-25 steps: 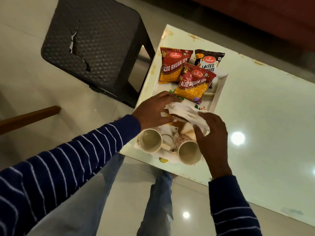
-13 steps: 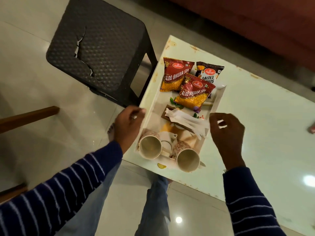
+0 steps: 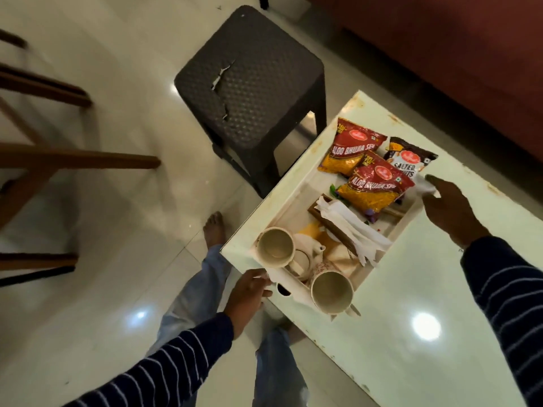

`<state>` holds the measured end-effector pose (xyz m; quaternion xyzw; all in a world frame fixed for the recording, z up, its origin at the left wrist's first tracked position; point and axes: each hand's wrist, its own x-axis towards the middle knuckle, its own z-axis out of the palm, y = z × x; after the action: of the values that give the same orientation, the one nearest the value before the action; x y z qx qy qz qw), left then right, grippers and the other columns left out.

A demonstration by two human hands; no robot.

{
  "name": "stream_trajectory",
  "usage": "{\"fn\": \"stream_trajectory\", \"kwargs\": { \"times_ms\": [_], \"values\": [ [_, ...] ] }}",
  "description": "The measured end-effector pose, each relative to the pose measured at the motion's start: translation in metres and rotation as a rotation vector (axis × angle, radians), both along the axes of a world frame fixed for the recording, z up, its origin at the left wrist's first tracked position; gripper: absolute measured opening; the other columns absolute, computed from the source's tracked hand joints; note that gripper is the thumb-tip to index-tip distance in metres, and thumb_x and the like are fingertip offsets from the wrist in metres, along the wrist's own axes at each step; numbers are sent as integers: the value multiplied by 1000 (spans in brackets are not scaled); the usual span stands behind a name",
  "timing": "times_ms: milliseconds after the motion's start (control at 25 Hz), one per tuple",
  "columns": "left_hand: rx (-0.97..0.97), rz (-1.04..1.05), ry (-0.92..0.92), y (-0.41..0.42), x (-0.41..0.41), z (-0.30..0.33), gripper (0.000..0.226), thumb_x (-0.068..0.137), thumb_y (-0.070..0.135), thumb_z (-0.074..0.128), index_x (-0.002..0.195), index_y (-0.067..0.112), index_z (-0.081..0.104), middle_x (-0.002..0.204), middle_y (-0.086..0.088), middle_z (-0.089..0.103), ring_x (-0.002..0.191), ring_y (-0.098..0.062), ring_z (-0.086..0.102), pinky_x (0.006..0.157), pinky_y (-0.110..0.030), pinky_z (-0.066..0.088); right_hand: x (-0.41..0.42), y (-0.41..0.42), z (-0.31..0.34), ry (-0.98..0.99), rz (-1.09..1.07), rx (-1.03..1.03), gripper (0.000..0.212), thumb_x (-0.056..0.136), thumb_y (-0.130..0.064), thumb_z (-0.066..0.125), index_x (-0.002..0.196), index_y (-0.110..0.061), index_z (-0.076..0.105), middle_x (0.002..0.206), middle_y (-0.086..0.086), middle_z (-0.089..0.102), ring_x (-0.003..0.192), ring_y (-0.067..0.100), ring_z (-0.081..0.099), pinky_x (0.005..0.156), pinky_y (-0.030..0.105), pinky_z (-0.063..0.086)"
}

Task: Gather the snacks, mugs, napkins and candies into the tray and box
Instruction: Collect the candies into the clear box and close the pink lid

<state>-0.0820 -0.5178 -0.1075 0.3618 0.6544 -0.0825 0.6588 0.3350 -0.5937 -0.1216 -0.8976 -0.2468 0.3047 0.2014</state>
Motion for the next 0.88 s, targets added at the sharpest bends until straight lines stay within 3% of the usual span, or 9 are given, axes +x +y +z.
{"fn": "stream_trajectory", "kwargs": {
  "times_ms": [80, 160, 320, 400, 520, 760, 880],
  "values": [
    [31, 2, -24, -17, 10, -1, 13, 101, 23, 51, 108, 25, 61, 102, 1, 74, 92, -13, 69, 75, -26, 54, 3, 2, 0, -4, 38, 10, 33, 99, -6, 47, 131, -3, 57, 135, 24, 57, 122, 43, 52, 100, 47, 41],
    [86, 54, 4, -23, 21, -5, 11, 100, 18, 52, 105, 15, 62, 97, -11, 74, 89, -21, 67, 75, -31, 53, 6, 7, -2, 18, 55, -55, 30, 100, -14, 47, 127, -9, 61, 131, 21, 60, 115, 41, 56, 90, 41, 43],
    [78, 125, -21, -15, 28, -16, 12, 100, 18, 56, 104, 8, 60, 88, -11, 66, 90, -29, 69, 70, -32, 52, 11, 23, -9, -37, -27, -169, 44, 96, -3, 49, 139, -8, 54, 143, 23, 50, 122, 43, 54, 84, 31, 41],
    [87, 77, -60, -8, 27, -20, 16, 98, 19, 60, 112, 13, 60, 94, -10, 66, 92, -29, 71, 72, -38, 56, 12, 24, -13, -96, -2, -206, 43, 96, -4, 51, 139, -8, 54, 142, 25, 48, 119, 46, 55, 92, 38, 47],
    [126, 22, -99, -1, 22, -24, 17, 96, 18, 65, 113, 16, 61, 88, -4, 69, 72, -12, 72, 80, -45, 59, 16, 20, -19, -126, 19, -213, 39, 95, -11, 55, 134, -11, 59, 134, 23, 56, 114, 45, 60, 100, 55, 49],
    [141, -33, -212, -21, 25, -13, 20, 94, 16, 67, 112, 16, 61, 100, -11, 72, 89, -24, 72, 77, -42, 63, 31, -9, -9, -177, 78, -187, 35, 94, -1, 53, 128, 0, 64, 122, 27, 67, 111, 45, 63, 102, 57, 47],
    [136, -70, -244, -53, 37, -10, 26, 93, 14, 68, 117, 12, 60, 101, -14, 72, 92, -30, 73, 77, -45, 63, 45, -61, 1, -168, 15, -227, 33, 95, -2, 54, 127, 0, 64, 122, 27, 66, 109, 36, 63, 106, 50, 44]
  ]
}}
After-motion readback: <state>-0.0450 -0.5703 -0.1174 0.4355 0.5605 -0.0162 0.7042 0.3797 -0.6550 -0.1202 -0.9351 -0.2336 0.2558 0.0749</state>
